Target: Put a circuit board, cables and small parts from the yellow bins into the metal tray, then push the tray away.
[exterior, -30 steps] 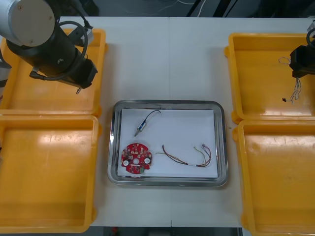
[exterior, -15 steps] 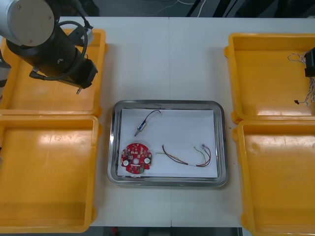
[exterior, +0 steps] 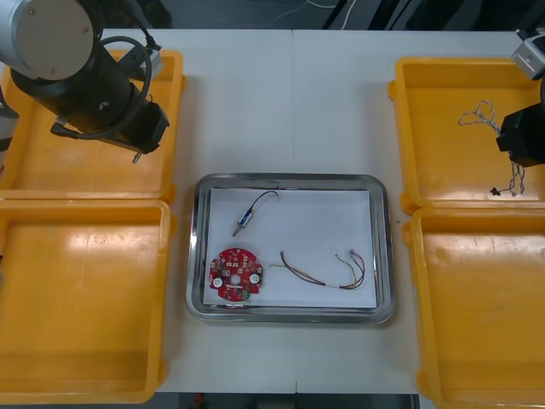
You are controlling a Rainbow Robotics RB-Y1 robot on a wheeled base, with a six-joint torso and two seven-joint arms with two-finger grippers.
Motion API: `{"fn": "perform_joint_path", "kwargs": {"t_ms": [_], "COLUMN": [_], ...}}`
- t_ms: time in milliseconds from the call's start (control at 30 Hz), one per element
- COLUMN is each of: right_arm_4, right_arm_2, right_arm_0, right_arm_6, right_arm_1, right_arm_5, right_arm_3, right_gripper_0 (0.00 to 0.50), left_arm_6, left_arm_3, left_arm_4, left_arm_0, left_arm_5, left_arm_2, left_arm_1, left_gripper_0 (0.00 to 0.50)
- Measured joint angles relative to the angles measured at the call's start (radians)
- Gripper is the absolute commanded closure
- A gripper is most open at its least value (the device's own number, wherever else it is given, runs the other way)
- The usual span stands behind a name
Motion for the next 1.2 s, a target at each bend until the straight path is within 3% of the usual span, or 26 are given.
{"fn": "perform_joint_path", "kwargs": {"t_ms": [367, 600, 867, 1200], "right_arm_4": [-0.164, -0.159, -0.11, -0.078], "right_arm_2": [0.197, 0.386, 0.62, 0.765], "right_arm_0": [0.007, -0.008, -0.14, -0.276], "right_arm_6": [0.04, 0.075, 0.105, 0.161], "right_arm_1": [-0.101, -0.119, -0.112, -0.043], "right_arm_5": [0.0, 0.0, 0.0, -0.041], "right_arm_3": [-0.177, -0.259, -0.258, -0.117], "right_gripper_0": [0.5, 0.5, 0.5, 0.5], "left_arm_6": [0.0, 0.0, 0.0, 0.0], "left_arm_3": [0.0, 0.0, 0.0, 0.0], "left_arm_4": [0.0, 0.0, 0.001, 0.003], "left_arm_0": [0.001, 0.002, 0.002, 0.002], "left_arm_5": [0.0, 0.0, 0.004, 0.005], "left_arm_2": [0.0, 0.001, 0.006, 0.006], "left_arm_1": [0.0, 0.0, 0.0, 0.0], "left_gripper_0": [0.498, 0.498, 0.497, 0.5]}}
